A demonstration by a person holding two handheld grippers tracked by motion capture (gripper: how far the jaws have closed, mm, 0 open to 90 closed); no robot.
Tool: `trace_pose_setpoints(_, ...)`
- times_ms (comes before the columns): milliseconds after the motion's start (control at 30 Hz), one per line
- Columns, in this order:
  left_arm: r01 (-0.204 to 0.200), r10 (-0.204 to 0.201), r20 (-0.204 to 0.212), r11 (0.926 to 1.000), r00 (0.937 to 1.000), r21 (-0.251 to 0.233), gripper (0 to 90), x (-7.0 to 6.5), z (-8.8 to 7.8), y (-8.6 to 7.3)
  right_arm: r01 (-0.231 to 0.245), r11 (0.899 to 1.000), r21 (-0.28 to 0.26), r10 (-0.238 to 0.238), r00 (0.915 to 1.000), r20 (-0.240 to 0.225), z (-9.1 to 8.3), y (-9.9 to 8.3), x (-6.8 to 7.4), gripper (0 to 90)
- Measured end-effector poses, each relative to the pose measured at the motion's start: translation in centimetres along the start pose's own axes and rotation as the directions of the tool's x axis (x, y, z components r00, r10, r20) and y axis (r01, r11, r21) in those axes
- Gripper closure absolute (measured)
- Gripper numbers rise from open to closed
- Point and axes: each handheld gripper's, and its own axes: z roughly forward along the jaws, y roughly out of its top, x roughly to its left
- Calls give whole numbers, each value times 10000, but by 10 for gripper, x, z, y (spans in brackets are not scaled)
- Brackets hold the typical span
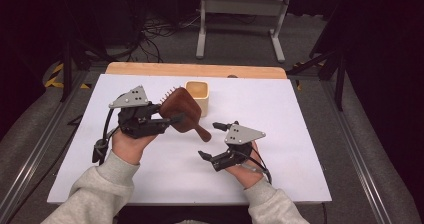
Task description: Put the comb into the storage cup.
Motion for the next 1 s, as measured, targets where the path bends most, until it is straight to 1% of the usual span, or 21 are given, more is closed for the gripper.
trace_pose_setpoints(100, -99, 99, -132, 9999, 9999, 13, 584, 3, 0, 7, -100, 9999, -45, 100, 9999, 59, -5, -1, -3, 31)
trace_pose_setpoints(167, -148, 149, -112, 9999, 9998, 45, 583, 5, -1, 10, -122, 9999, -8, 122, 9998, 138, -8, -2, -4, 30)
trace_pose_setpoints(200, -132, 132, -172, 9999, 9998, 29, 583, 5, -1, 12, -183, 9998, -12, 183, 9996, 213, -11, -4, -6, 30)
trace_pose_setpoints(267, -200, 202, -274, 9998, 9994, 51, 583, 6, -1, 17, -218, 9998, -31, 219, 9995, 235, -13, -4, -7, 30)
trace_pose_setpoints(367, -321, 324, -379, 9995, 9988, 75, 581, 6, -1, 22, -405, 9992, -55, 406, 9984, 381, -19, -7, -11, 29)
trace_pose_setpoints(567, -495, 499, -571, 9987, 9971, 80, 579, 10, -2, 34, -568, 9983, -93, 572, 9970, 514, -24, -11, -16, 29)
trace_pose_setpoints(667, -442, 444, -662, 9990, 9968, 36, 578, 11, -2, 39, -537, 9985, -80, 541, 9967, 612, -25, -11, -18, 29)
trace_pose_setpoints(700, -493, 492, -746, 9988, 9960, 7, 578, 13, -2, 41, -564, 9984, -62, 567, 9966, 600, -25, -12, -18, 29)
trace_pose_setpoints(733, -405, 402, -762, 9992, 9963, -19, 578, 13, -3, 42, -601, 9982, -41, 603, 9962, 627, -25, -12, -19, 29)
trace_pose_setpoints(867, -484, 474, -1039, 9988, 9935, -68, 577, 17, -3, 48, -670, 9977, -40, 671, 9954, 688, -26, -14, -21, 29)
trace_pose_setpoints(1000, -510, 487, -1231, 9986, 9912, -157, 577, 21, -3, 55, -672, 9977, -74, 676, 9953, 700, -26, -14, -21, 29)
